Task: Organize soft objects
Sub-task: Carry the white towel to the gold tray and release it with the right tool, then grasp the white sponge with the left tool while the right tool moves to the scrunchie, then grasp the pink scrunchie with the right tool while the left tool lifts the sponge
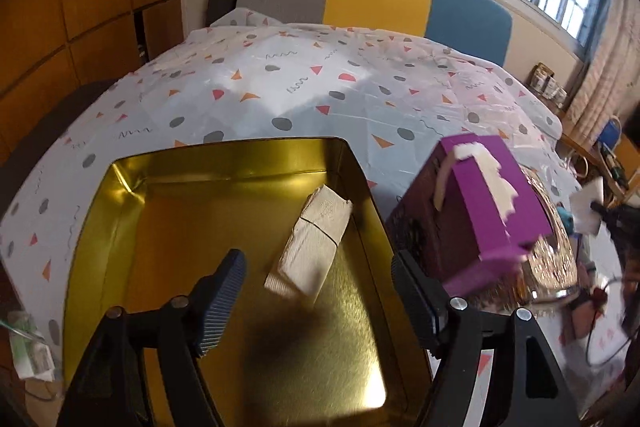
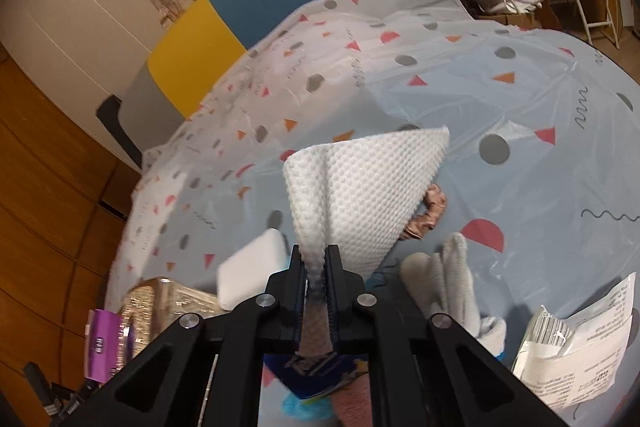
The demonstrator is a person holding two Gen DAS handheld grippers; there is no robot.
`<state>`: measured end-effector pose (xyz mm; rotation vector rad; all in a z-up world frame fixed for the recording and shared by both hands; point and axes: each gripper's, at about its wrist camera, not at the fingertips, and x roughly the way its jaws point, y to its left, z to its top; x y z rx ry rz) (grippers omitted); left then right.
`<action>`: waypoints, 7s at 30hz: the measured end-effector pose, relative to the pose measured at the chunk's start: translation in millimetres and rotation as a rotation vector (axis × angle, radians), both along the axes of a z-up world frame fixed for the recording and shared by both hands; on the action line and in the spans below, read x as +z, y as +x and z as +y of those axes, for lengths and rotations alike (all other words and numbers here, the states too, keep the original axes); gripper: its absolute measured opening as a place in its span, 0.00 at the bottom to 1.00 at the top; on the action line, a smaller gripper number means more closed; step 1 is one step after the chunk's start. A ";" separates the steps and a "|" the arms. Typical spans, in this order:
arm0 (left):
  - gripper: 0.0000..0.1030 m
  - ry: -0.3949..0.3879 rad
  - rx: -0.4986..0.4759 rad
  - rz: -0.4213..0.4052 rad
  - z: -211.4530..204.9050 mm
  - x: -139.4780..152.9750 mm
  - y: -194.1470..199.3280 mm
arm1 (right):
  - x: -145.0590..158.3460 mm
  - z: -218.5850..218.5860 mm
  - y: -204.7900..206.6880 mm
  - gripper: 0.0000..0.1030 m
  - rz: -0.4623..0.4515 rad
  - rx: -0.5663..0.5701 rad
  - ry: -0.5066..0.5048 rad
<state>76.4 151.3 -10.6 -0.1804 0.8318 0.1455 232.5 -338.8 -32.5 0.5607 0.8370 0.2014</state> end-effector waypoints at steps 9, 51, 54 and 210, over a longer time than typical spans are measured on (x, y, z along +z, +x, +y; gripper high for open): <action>0.77 -0.007 -0.051 -0.007 -8.7 1.9 -25.4 | 48.2 40.4 -11.3 0.07 -0.093 0.090 0.040; 0.80 -0.060 0.208 -0.021 94.1 -10.6 -90.9 | 15.1 412.7 -120.2 0.08 0.091 0.824 -0.337; 0.80 -0.063 0.197 -0.016 91.4 -11.2 -90.5 | -0.4 416.5 -120.1 0.18 0.103 0.796 -0.436; 0.47 0.108 -0.646 0.185 -264.2 139.8 210.1 | -58.4 -23.5 89.2 0.17 0.426 -0.047 -0.416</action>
